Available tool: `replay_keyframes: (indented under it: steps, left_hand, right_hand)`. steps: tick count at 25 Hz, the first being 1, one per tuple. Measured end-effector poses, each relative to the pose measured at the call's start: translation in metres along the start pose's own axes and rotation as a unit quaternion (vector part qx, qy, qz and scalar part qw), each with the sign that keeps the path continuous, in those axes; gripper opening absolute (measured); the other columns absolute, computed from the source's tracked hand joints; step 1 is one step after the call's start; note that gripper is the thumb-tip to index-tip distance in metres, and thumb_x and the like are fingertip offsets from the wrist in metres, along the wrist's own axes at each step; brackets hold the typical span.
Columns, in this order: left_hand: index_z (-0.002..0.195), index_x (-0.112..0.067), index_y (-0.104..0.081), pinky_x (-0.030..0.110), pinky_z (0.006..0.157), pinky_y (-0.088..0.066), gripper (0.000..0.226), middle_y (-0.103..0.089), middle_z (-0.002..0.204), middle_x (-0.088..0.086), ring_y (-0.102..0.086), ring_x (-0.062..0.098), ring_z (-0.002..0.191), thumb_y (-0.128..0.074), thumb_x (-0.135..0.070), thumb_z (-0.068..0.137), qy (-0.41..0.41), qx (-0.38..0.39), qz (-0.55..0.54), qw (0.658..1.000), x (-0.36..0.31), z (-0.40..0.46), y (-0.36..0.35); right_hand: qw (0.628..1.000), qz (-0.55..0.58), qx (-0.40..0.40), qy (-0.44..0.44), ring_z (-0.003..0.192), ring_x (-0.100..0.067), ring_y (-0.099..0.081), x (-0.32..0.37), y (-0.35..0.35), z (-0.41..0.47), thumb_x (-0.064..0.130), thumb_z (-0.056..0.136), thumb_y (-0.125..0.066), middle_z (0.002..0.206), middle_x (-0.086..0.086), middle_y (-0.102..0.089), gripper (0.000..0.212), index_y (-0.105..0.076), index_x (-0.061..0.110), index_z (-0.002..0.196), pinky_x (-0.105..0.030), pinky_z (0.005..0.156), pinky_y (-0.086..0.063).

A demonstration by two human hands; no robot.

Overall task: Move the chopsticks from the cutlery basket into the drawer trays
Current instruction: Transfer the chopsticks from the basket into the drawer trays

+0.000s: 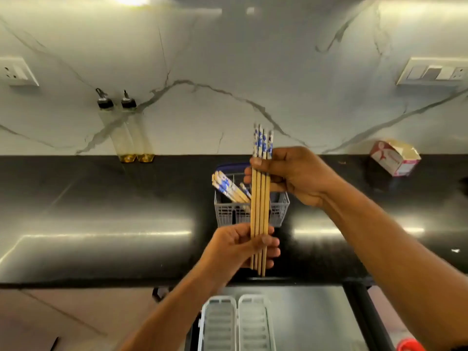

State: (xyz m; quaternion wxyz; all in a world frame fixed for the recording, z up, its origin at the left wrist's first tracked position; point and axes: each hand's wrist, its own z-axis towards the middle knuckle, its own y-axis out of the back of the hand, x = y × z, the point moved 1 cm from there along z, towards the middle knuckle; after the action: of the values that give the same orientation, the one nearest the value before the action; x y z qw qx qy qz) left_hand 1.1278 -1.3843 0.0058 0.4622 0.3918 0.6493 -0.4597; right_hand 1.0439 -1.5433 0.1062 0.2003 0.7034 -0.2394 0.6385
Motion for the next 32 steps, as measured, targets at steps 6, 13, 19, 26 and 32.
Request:
replay_keyframes:
  steps: [6, 13, 19, 26, 32]
  left_hand:
    - [0.11, -0.006, -0.07, 0.041, 0.087, -0.059, 0.025, -0.076, 0.103, 0.016, -0.073, 0.028, 0.1, -0.07, -0.014, 0.086, 0.162, -0.031, -0.014, 0.986, 0.14, -0.049, 0.002]
    - [0.098, -0.012, -0.077, 0.046, 0.094, -0.056, 0.014, -0.076, 0.102, 0.017, -0.072, 0.033, 0.1, -0.07, -0.008, 0.088, 0.277, -0.048, -0.017, 0.96, 0.24, -0.067, 0.02]
    - [0.099, -0.009, -0.074, 0.028, 0.078, -0.059, 0.016, -0.077, 0.095, 0.008, -0.074, 0.02, 0.088, -0.068, 0.0, 0.088, 0.339, -0.078, -0.028, 0.937, 0.274, -0.056, 0.034]
    - [0.103, -0.01, -0.071, 0.033, 0.085, -0.059, 0.019, -0.074, 0.091, 0.006, -0.07, 0.02, 0.089, -0.06, 0.001, 0.092, 0.347, -0.103, -0.013, 0.932, 0.284, -0.048, 0.03]
    - [0.09, -0.016, -0.074, 0.038, 0.084, -0.06, 0.013, -0.075, 0.093, 0.013, -0.07, 0.021, 0.085, -0.071, -0.004, 0.086, 0.353, -0.123, 0.067, 0.925, 0.289, -0.043, 0.029]
  right_hand:
    - [0.989, 0.023, 0.028, -0.146, 0.091, -0.03, -0.074, -0.145, -0.017, -0.042, 0.008, 0.088, -0.069, 0.099, -0.021, -0.075, 0.022, -0.068, -0.002, 0.107, -0.033, 0.076, -0.061]
    - [0.977, -0.033, 0.021, -0.211, 0.088, -0.022, -0.075, -0.271, -0.028, -0.069, 0.016, 0.089, -0.07, 0.093, -0.01, -0.078, 0.019, -0.072, 0.004, 0.104, -0.027, 0.077, -0.059]
    - [0.959, -0.069, -0.001, -0.273, 0.084, -0.023, -0.076, -0.344, -0.035, -0.079, 0.018, 0.088, -0.072, 0.088, -0.008, -0.078, 0.015, -0.074, 0.007, 0.097, -0.031, 0.078, -0.061]
    - [0.946, -0.001, -0.068, -0.317, 0.084, -0.027, -0.076, -0.373, -0.037, -0.075, 0.013, 0.088, -0.072, 0.09, -0.016, -0.077, 0.016, -0.072, 0.001, 0.1, -0.032, 0.075, -0.062]
    - [0.925, 0.083, -0.075, -0.362, 0.09, -0.03, -0.075, -0.378, -0.035, -0.073, 0.011, 0.089, -0.07, 0.096, -0.018, -0.076, 0.019, -0.071, 0.0, 0.105, -0.042, 0.084, -0.06]
